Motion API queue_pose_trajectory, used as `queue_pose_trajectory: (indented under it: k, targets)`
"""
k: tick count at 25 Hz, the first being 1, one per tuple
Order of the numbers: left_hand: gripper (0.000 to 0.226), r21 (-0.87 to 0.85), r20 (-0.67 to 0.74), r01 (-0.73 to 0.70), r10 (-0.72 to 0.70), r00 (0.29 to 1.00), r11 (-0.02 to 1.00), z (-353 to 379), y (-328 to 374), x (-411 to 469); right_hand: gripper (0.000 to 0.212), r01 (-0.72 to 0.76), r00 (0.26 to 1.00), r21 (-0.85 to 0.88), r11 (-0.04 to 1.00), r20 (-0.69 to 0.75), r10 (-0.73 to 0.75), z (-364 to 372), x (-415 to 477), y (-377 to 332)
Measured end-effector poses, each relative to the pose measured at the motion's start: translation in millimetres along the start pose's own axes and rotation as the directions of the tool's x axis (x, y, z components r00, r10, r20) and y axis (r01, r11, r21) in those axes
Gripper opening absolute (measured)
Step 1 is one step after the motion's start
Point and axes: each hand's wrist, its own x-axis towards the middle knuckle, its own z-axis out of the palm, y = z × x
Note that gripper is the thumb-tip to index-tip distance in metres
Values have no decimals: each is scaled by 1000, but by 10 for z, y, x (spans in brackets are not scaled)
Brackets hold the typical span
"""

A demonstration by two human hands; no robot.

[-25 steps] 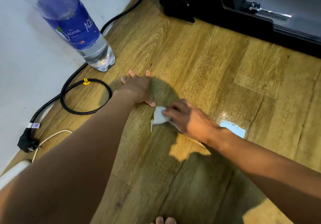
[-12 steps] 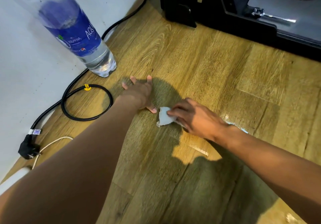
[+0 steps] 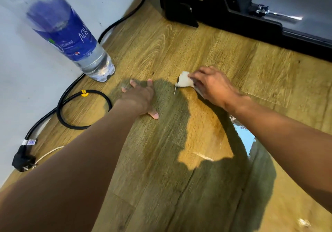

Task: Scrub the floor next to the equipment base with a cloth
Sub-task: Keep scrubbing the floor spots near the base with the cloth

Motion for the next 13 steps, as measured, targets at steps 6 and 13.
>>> queue_pose_trajectory:
  k: [6,13]
  targets:
    - [135,33,12,24,-24,1000,999,0,32,54,31,139,989,20,990,48,-140,59,-196,-169]
    - [144,38,8,23,-23,1000,999,-50,80,28,30,-6,1000,53,999,-17,7,70,-52,-69]
